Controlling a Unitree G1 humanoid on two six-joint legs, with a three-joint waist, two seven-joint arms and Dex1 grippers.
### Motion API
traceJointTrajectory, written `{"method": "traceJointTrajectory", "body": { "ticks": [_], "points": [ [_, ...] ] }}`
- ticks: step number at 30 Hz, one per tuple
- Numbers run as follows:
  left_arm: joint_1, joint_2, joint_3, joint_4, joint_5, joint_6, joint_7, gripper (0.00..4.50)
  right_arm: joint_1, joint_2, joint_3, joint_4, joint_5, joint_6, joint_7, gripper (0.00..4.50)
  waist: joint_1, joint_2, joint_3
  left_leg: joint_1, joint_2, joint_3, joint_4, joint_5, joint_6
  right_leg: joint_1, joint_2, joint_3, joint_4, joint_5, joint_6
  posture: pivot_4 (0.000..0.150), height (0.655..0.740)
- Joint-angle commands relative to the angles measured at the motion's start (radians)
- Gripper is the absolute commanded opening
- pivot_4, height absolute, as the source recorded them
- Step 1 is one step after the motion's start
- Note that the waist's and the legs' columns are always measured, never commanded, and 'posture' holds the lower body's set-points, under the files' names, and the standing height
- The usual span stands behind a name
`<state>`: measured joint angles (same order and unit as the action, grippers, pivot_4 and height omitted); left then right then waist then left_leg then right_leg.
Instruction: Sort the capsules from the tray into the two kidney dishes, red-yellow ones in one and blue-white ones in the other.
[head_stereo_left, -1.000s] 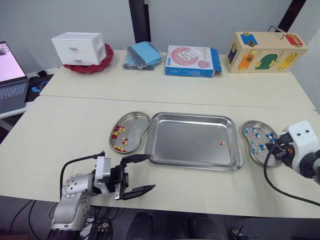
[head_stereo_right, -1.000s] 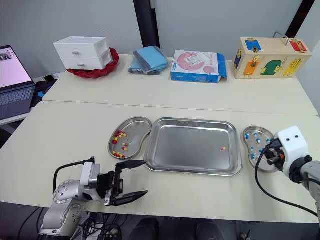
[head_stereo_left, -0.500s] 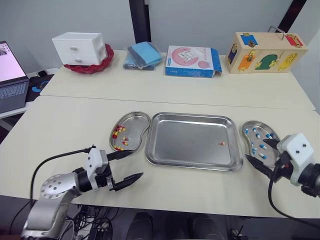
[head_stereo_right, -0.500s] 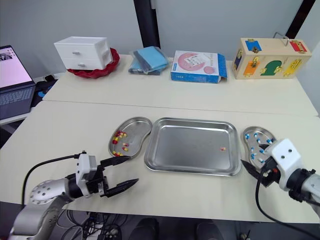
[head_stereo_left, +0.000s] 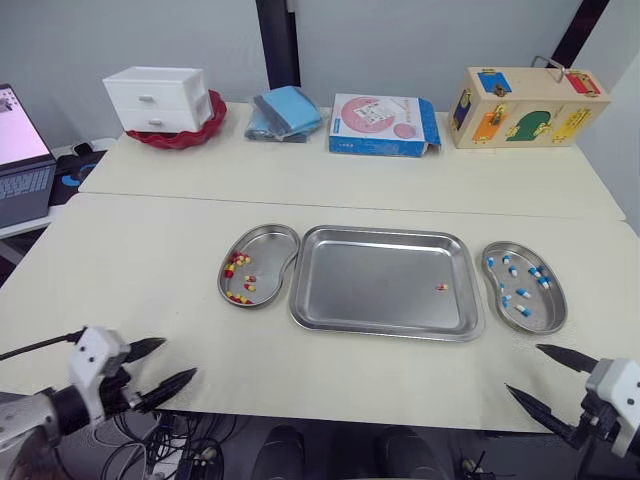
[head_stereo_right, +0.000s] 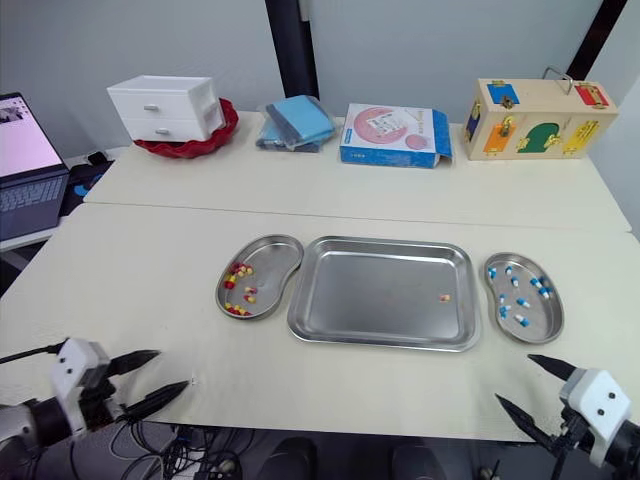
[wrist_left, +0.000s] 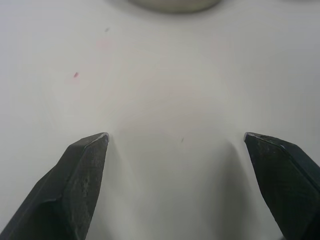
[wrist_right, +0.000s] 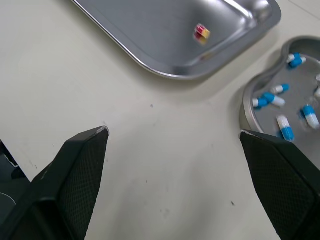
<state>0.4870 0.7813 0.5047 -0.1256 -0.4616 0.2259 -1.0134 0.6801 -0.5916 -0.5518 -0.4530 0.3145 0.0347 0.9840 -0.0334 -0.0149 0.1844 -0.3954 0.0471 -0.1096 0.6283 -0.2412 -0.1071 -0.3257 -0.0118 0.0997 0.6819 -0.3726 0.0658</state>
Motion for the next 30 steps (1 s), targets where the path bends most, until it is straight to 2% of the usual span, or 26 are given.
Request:
{"method": "traceJointTrajectory", "body": {
  "ticks": [1,9,19,24,26,30],
  "points": [
    [0.023,-0.004,0.053,-0.011,0.001,-0.019,0.002,4.5,0.002,-0.007,-0.011,0.005,0.01,-0.046,0.004,4.34,0.001,0.0,0.0,0.0,0.0,0.0,0.0,0.0,0.0,0.0,0.0,0.0,0.0,0.0,0.0,0.15,0.7312],
    [0.013,0.022,0.04,-0.069,-0.005,-0.016,-0.019,4.5,-0.047,-0.01,0.024,-0.032,0.03,-0.031,-0.032,4.34,0.001,-0.001,0.0,0.0,0.0,0.0,0.0,0.0,0.0,0.0,0.0,0.0,0.0,0.0,0.0,0.15,0.7312],
    [-0.108,0.071,-0.06,-0.308,-0.076,0.114,-0.031,4.5,-0.039,0.036,0.118,-0.174,0.01,0.035,-0.142,4.34,0.003,0.0,0.0,0.0,0.0,-0.001,0.0,0.0,0.0,0.001,0.0,0.0,0.0,0.0,0.0,0.15,0.7312],
    [-0.325,0.07,-0.22,-0.398,-0.132,0.249,0.026,4.5,-0.035,0.044,0.164,-0.216,-0.004,0.056,-0.186,4.34,0.005,0.0,0.0,0.0,0.0,-0.001,0.001,0.0,0.0,0.002,0.0,-0.001,0.0,0.0,0.0,0.15,0.7312],
    [-0.426,0.06,-0.318,-0.409,-0.114,0.288,0.046,4.5,-0.035,0.047,0.182,-0.232,-0.012,0.064,-0.2,4.34,0.005,0.0,-0.001,0.001,-0.001,-0.002,0.001,0.0,0.0,0.003,0.0,-0.001,0.0,0.0,0.0,0.15,0.7312],
    [-0.659,-0.046,-0.545,-0.368,-0.068,0.36,0.096,4.5,-0.029,0.062,0.22,-0.269,-0.017,0.086,-0.235,4.34,0.003,0.0,-0.001,0.002,-0.001,-0.002,0.001,0.0,0.0,0.004,0.0,-0.002,0.0,0.0,0.001,0.15,0.7312]
  ]
}}
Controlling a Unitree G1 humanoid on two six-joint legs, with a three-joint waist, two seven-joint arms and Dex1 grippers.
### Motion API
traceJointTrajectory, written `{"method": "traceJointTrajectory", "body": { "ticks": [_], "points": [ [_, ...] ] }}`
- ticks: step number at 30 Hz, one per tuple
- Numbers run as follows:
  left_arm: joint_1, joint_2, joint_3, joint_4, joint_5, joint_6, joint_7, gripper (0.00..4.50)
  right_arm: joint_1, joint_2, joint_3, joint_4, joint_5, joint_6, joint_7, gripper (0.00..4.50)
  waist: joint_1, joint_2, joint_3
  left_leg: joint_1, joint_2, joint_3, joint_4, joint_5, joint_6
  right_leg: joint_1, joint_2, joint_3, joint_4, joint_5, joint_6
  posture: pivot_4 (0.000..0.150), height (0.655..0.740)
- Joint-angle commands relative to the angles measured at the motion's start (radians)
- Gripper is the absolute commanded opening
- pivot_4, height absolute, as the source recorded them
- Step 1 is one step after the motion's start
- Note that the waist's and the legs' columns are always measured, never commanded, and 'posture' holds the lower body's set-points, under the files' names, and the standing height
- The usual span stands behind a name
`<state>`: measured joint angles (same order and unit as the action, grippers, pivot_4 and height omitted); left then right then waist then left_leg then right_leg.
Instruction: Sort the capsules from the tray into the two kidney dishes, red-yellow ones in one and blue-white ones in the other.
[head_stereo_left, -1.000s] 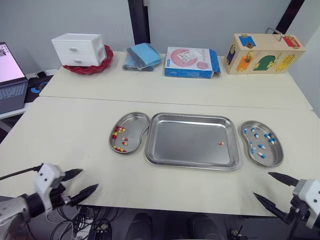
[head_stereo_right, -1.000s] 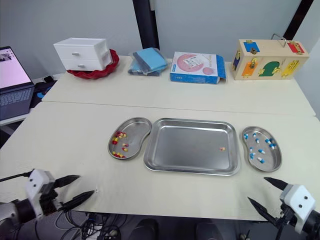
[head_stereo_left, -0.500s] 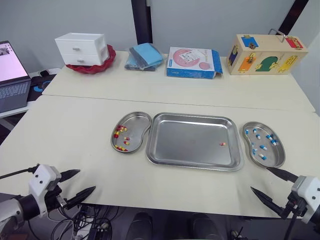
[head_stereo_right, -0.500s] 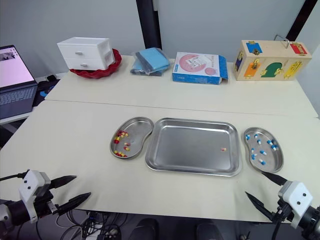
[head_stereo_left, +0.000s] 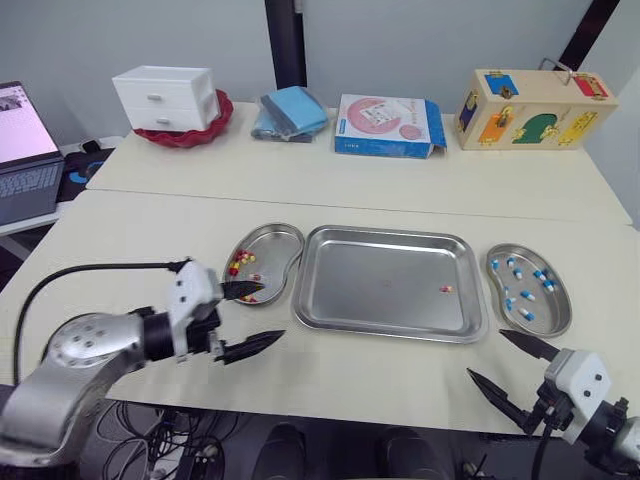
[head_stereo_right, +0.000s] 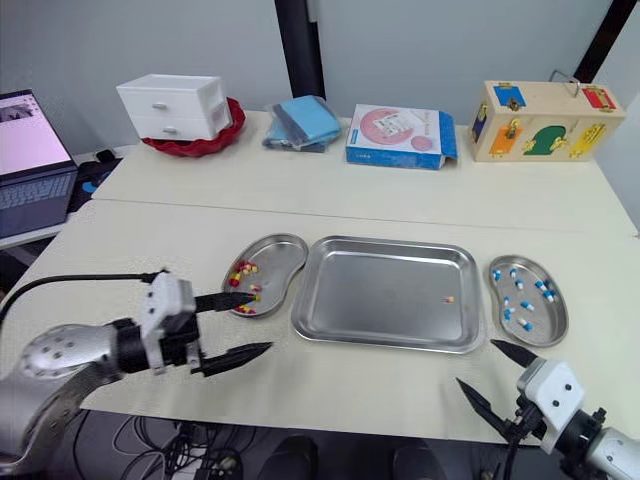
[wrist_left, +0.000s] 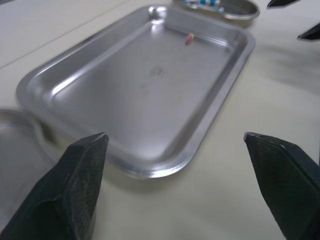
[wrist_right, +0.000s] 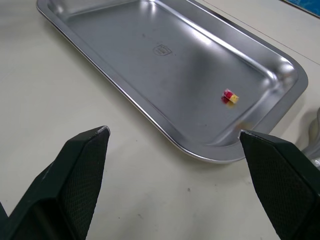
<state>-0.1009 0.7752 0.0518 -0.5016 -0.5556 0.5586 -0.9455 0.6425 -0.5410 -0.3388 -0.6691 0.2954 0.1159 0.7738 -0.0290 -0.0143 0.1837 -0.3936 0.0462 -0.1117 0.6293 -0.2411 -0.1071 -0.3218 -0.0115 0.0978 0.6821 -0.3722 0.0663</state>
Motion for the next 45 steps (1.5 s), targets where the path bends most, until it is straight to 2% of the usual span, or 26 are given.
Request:
{"method": "traceJointTrajectory", "body": {
  "ticks": [1,7,8,11,14,21,32,37,41,45],
  "points": [
    [-0.129,-0.077,-0.154,0.04,0.052,0.032,0.032,4.5,0.014,0.017,0.016,-0.061,-0.002,0.004,-0.034,4.34,-0.002,0.0,0.0,0.0,0.0,0.0,0.0,0.0,0.0,0.0,0.0,0.0,0.0,0.0,0.0,0.15,0.7312],
    [-0.321,-0.25,-0.353,0.261,0.202,-0.063,0.03,4.5,0.039,0.058,0.045,-0.079,-0.019,-0.001,-0.089,4.34,-0.002,0.001,-0.001,0.001,-0.001,-0.001,0.001,0.0,0.0,0.001,0.0,0.0,0.0,0.0,0.0,0.15,0.7312],
    [-0.344,-0.279,-0.375,0.297,0.223,-0.085,0.031,4.11,0.042,0.064,0.049,-0.081,-0.021,-0.002,-0.096,4.5,-0.003,0.001,-0.001,0.001,-0.001,-0.001,0.001,0.0,0.0,0.001,0.0,0.0,0.0,0.0,0.0,0.15,0.7312],
    [-0.415,-0.369,-0.439,0.405,0.282,-0.129,0.033,3.35,0.052,0.08,0.057,-0.08,-0.026,-0.006,-0.119,4.5,0.0,0.001,-0.001,0.001,-0.001,-0.001,0.001,0.0,0.0,0.001,0.0,0.0,0.0,0.0,0.0,0.15,0.7312],
    [-0.497,-0.474,-0.499,0.549,0.351,-0.198,0.037,3.35,0.062,0.104,0.066,-0.079,-0.039,-0.006,-0.147,4.5,0.001,0.001,-0.001,0.001,-0.001,-0.001,0.001,0.0,0.0,0.002,0.0,0.0,0.0,0.0,0.0,0.15,0.7312],
    [-0.693,-0.678,-0.528,0.917,0.45,-0.315,0.044,3.35,0.106,0.157,0.094,-0.09,-0.065,-0.02,-0.205,4.5,0.001,0.001,0.0,0.0,-0.002,-0.001,0.001,0.0,0.0,0.001,0.0,-0.001,0.0,0.0,0.0,0.15,0.7312],
    [-0.897,-0.846,-0.514,1.381,0.57,-0.535,0.027,3.35,0.192,0.196,0.136,-0.109,-0.1,-0.071,-0.24,4.5,-0.001,0.001,0.0,-0.002,-0.002,-0.001,0.001,0.0,0.0,0.0,0.0,0.0,-0.001,0.0,0.001,0.15,0.7312],
    [-0.943,-0.901,-0.504,1.508,0.617,-0.586,0.036,3.35,0.217,0.206,0.154,-0.13,-0.114,-0.071,-0.256,4.5,-0.002,0.001,0.0,-0.002,-0.002,-0.001,0.001,0.0,0.0,-0.001,0.0,0.0,-0.001,0.0,0.001,0.15,0.7312],
    [-0.964,-0.926,-0.502,1.583,0.656,-0.599,0.048,2.49,0.25,0.212,0.163,-0.15,-0.121,-0.075,-0.267,4.5,-0.001,0.001,0.0,-0.003,-0.002,-0.001,0.001,0.0,0.0,-0.002,0.0,0.0,-0.001,0.0,0.001,0.15,0.7312],
    [-0.976,-0.945,-0.487,1.625,0.671,-0.604,0.058,1.11,0.279,0.217,0.165,-0.16,-0.12,-0.083,-0.272,4.5,-0.003,0.001,0.0,-0.002,-0.002,-0.001,0.001,0.0,0.0,-0.001,0.0,0.0,-0.001,0.0,0.001,0.15,0.7312]
  ]
}}
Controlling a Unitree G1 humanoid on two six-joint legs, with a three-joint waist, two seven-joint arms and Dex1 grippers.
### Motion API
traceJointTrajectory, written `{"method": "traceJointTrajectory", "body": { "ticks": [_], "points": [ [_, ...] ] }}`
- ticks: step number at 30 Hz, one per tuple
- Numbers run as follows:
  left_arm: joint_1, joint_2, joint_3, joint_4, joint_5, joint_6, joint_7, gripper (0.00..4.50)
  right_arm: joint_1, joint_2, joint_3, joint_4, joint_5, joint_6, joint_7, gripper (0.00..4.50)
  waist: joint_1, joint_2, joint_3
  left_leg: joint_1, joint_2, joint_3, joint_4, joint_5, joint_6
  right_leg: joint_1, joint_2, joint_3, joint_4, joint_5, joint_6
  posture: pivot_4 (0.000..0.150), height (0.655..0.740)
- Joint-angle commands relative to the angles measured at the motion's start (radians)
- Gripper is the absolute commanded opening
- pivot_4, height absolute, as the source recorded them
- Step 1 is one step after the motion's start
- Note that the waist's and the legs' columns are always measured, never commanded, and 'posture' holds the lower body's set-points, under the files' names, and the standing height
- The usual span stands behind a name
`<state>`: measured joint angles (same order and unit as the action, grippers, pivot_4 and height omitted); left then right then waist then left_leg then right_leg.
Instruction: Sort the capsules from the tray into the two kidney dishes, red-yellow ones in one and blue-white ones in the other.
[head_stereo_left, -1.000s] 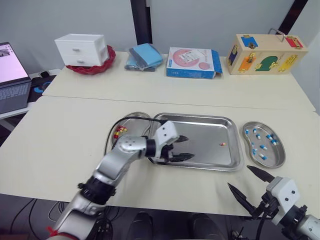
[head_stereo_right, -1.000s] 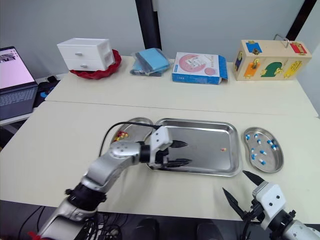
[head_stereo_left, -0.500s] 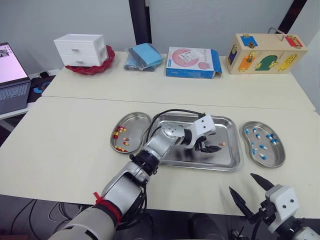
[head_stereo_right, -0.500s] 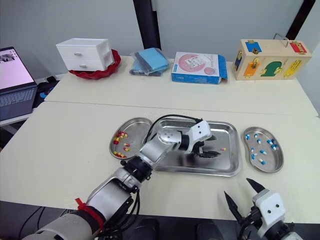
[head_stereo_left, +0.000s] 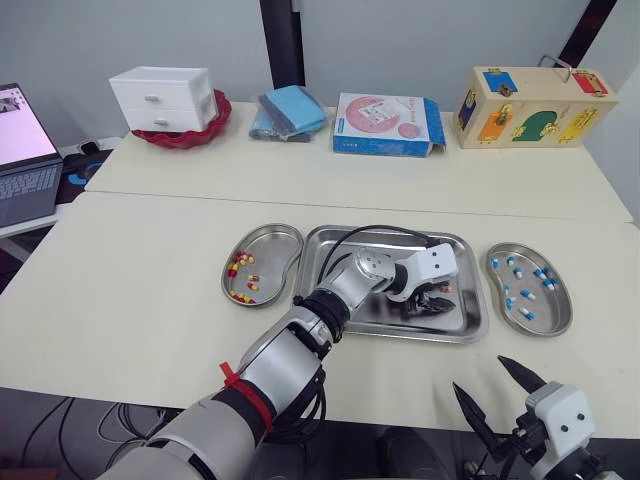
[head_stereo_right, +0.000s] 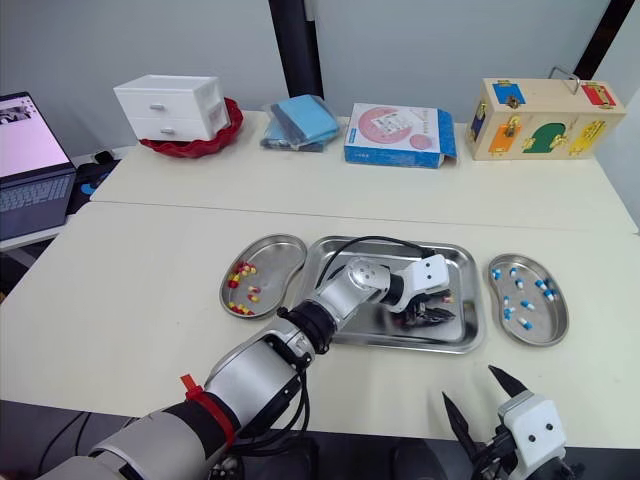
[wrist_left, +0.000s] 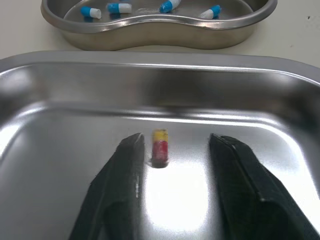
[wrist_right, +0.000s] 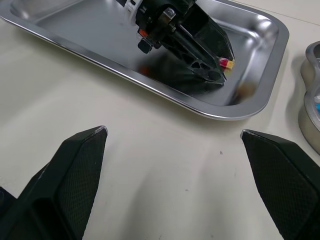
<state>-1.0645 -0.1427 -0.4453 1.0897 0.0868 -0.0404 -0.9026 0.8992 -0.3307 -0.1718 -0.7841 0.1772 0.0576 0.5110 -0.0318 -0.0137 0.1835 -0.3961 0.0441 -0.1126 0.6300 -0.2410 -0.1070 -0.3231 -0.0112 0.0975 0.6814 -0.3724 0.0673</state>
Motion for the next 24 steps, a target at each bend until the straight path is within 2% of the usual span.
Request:
{"method": "traceJointTrajectory", "body": {
  "ticks": [1,3,4,12,16,20,24],
  "points": [
    [-0.014,-0.029,0.011,0.042,0.034,-0.006,0.017,0.8,0.028,0.006,-0.003,-0.046,-0.001,-0.027,-0.01,4.5,0.0,0.0,0.0,0.0,0.0,0.0,0.0,0.0,0.0,0.0,0.0,0.0,0.0,0.0,0.0,0.15,0.7312],
    [-0.017,-0.033,0.015,0.054,0.043,-0.008,0.021,0.14,0.035,0.005,-0.002,-0.046,0.001,-0.031,-0.011,4.5,0.0,0.0,0.0,0.0,0.0,0.0,0.0,0.0,0.0,0.0,0.0,0.0,0.0,0.0,0.0,0.15,0.7312],
    [-0.017,-0.033,0.017,0.056,0.047,-0.01,0.025,0.06,0.035,0.004,-0.002,-0.046,0.002,-0.031,-0.012,4.5,0.0,0.0,0.0,0.0,0.0,0.0,0.0,0.0,0.0,0.0,0.0,0.0,0.0,0.0,0.0,0.15,0.7312],
    [0.01,0.003,0.052,-0.032,0.023,-0.013,-0.028,0.06,-0.018,-0.023,-0.013,-0.056,0.008,-0.003,-0.015,4.5,0.0,0.0,0.0,0.0,0.0,0.0,0.0,0.0,0.0,0.001,0.0,0.0,0.0,0.0,0.0,0.15,0.7312],
    [0.084,0.101,0.088,-0.276,-0.024,0.067,-0.108,0.06,-0.084,-0.062,-0.029,-0.057,0.012,0.015,0.0,4.5,-0.001,0.001,0.0,0.0,0.0,0.0,0.0,0.0,0.0,0.0,0.0,0.0,0.001,0.0,0.0,0.15,0.7312],
    [0.216,0.239,0.115,-0.656,-0.086,0.304,-0.182,0.06,-0.151,-0.115,-0.018,-0.031,0.024,0.03,0.038,4.5,-0.003,0.003,-0.001,0.0,0.001,0.0,0.0,0.0,0.0,0.0,0.0,0.0,0.001,0.0,0.0,0.15,0.7312],
    [0.334,0.385,0.16,-1.002,-0.151,0.565,-0.189,0.06,-0.236,-0.166,0.005,0.014,0.042,0.036,0.093,4.5,0.004,0.003,-0.001,0.001,0.001,0.0,0.001,0.001,-0.001,0.001,0.0,0.0,0.001,0.0,0.0,0.15,0.7312]
  ]
}}
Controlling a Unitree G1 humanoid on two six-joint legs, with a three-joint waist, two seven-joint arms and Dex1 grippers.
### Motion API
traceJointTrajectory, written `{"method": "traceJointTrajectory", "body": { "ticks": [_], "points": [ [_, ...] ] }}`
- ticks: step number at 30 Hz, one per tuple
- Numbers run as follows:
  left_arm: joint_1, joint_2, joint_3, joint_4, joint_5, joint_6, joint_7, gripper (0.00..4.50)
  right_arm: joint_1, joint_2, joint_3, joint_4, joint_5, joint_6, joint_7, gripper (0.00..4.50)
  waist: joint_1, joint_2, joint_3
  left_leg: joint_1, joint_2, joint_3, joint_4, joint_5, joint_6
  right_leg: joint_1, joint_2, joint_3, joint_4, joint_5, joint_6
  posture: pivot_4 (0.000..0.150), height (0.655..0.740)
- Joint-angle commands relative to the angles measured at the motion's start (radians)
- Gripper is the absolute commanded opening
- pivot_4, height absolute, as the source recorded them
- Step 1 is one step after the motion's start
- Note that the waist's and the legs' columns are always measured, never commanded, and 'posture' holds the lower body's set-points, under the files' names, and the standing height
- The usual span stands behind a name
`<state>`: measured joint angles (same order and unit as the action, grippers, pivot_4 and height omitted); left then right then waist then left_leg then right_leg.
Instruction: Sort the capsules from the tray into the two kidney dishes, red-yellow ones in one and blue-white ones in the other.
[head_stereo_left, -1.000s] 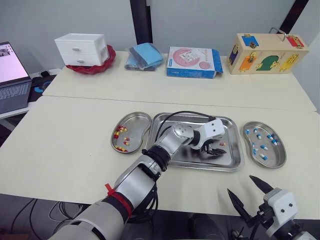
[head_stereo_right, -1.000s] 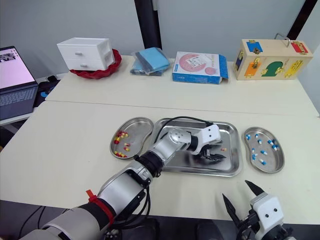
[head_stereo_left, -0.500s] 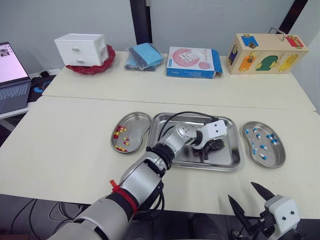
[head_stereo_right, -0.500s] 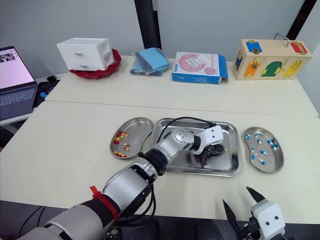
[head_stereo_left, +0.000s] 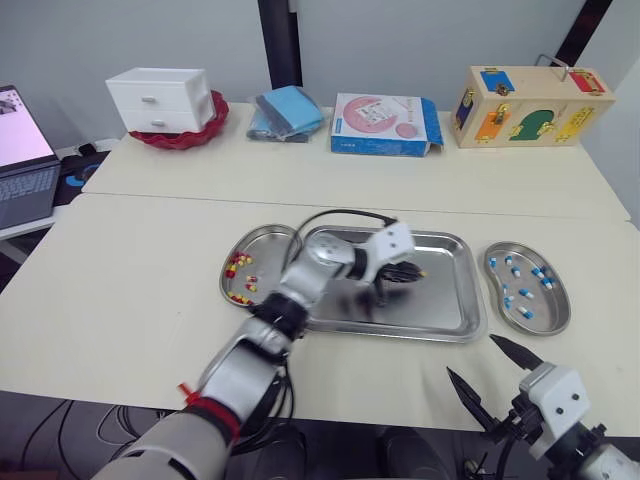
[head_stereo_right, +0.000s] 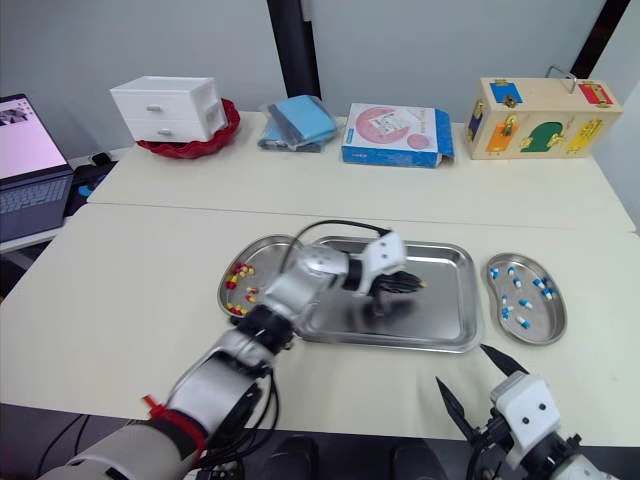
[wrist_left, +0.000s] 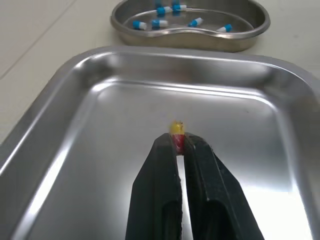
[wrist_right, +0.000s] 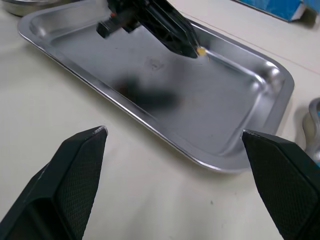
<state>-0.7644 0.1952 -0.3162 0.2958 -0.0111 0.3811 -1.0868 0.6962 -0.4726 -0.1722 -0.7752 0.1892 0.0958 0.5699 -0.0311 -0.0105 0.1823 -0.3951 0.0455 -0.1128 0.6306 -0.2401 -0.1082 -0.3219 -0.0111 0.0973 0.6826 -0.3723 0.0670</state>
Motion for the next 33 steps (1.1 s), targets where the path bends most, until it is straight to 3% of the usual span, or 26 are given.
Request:
{"method": "traceJointTrajectory", "body": {
  "ticks": [1,6,14,18,27,33],
  "points": [
    [0.052,0.07,0.038,-0.261,-0.063,0.187,0.002,0.06,-0.049,-0.031,0.007,0.014,0.037,-0.001,0.044,4.5,0.005,0.0,0.0,0.0,0.0,0.0,0.0,0.0,0.0,0.0,0.0,0.0,0.0,0.0,0.0,0.15,0.7312],
    [0.203,0.282,0.212,-0.587,-0.151,0.484,0.06,0.06,-0.225,-0.104,0.05,0.133,0.073,-0.011,0.148,4.5,-0.007,-0.001,0.001,0.003,0.001,0.0,0.001,-0.001,0.001,0.002,0.0,0.001,0.0,0.0,0.0,0.15,0.7312],
    [0.388,0.484,0.429,-0.754,-0.218,0.647,0.169,0.06,-0.432,-0.146,0.116,0.267,0.133,-0.012,0.271,4.5,0.003,-0.002,0.002,0.004,0.001,-0.001,0.0,-0.001,0.001,0.003,0.0,-0.001,-0.001,0.0,0.0,0.15,0.7312],
    [0.448,0.526,0.497,-0.716,-0.219,0.62,0.231,0.06,-0.504,-0.146,0.156,0.307,0.139,-0.014,0.311,4.5,0.005,-0.004,0.002,0.003,0.0,-0.001,0.001,-0.001,0.001,0.003,0.0,-0.001,-0.001,0.0,0.0,0.15,0.7312],
    [0.416,0.498,0.495,-0.595,-0.25,0.493,0.307,0.06,-0.568,-0.126,0.209,0.338,0.128,-0.015,0.316,4.5,0.004,-0.004,0.003,0.003,0.0,-0.001,0.0,-0.001,0.001,0.002,-0.001,-0.001,-0.001,0.0,0.0,0.15,0.7312],
    [0.412,0.533,0.504,-0.591,-0.298,0.438,0.273,1.8,-0.56,-0.123,0.206,0.337,0.127,-0.019,0.306,4.5,0.002,-0.004,0.003,0.003,0.0,-0.001,0.0,-0.001,0.001,0.002,-0.001,-0.001,0.0,0.0,0.0,0.15,0.7312]
  ]
}}
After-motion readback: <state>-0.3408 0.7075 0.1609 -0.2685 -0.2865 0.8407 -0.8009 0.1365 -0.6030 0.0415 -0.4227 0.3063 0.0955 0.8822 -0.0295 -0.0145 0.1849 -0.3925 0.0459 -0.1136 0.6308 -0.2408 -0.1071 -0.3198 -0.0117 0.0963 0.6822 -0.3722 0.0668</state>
